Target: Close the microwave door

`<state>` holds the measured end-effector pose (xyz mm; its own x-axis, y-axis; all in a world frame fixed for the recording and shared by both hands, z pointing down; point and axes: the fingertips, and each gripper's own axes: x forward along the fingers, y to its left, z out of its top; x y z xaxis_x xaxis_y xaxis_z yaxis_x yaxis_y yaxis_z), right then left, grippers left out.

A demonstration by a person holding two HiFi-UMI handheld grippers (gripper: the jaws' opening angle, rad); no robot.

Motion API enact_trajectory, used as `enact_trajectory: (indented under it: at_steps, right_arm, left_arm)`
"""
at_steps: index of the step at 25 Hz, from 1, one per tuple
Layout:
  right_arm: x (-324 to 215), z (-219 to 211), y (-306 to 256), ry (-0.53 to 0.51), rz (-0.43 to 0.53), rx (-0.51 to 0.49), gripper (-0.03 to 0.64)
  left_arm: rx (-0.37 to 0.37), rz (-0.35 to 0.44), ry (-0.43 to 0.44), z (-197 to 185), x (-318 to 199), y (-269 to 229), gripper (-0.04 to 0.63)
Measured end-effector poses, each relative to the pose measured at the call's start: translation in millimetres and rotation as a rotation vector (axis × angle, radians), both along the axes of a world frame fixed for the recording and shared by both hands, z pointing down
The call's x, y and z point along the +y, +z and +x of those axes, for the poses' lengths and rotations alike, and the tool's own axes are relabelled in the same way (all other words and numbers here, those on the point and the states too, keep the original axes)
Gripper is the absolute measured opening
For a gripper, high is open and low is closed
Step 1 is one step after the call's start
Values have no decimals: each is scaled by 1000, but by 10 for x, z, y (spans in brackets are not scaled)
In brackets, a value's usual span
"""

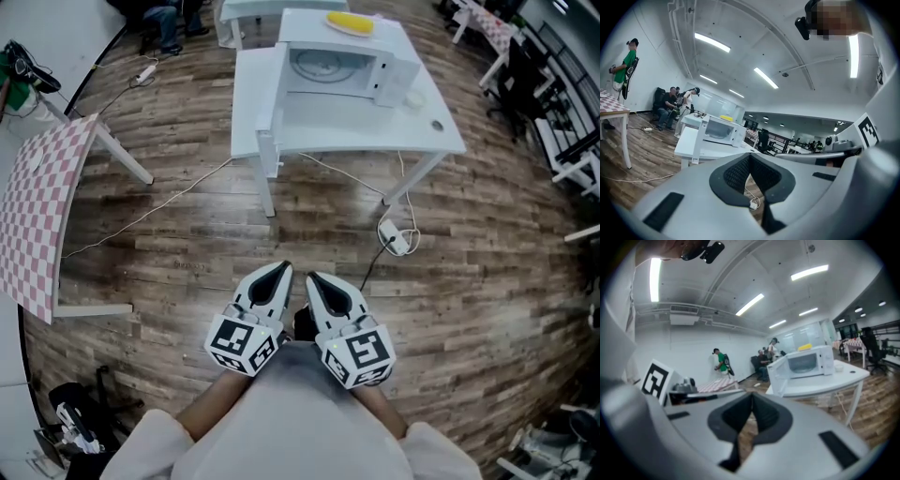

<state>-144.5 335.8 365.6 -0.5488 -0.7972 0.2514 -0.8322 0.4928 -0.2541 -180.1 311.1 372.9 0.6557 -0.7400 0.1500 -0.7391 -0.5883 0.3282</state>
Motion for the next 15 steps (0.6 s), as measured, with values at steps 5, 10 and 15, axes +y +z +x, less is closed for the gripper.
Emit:
enact_trajectory:
  at_steps: [5,10,15]
  right_arm:
    - [-440,148,-26,-16,1,-13,23]
    - [-778,257,-46,-58,8,-9,23]
    - [-1019,349,-66,-91,23,-12,23]
  left_arm:
    - [-12,-4,-3,124,-387,-51,18]
    - [-14,4,-23,233,-735,-127,18]
    - [-7,21,-52,300,-970,-206,18]
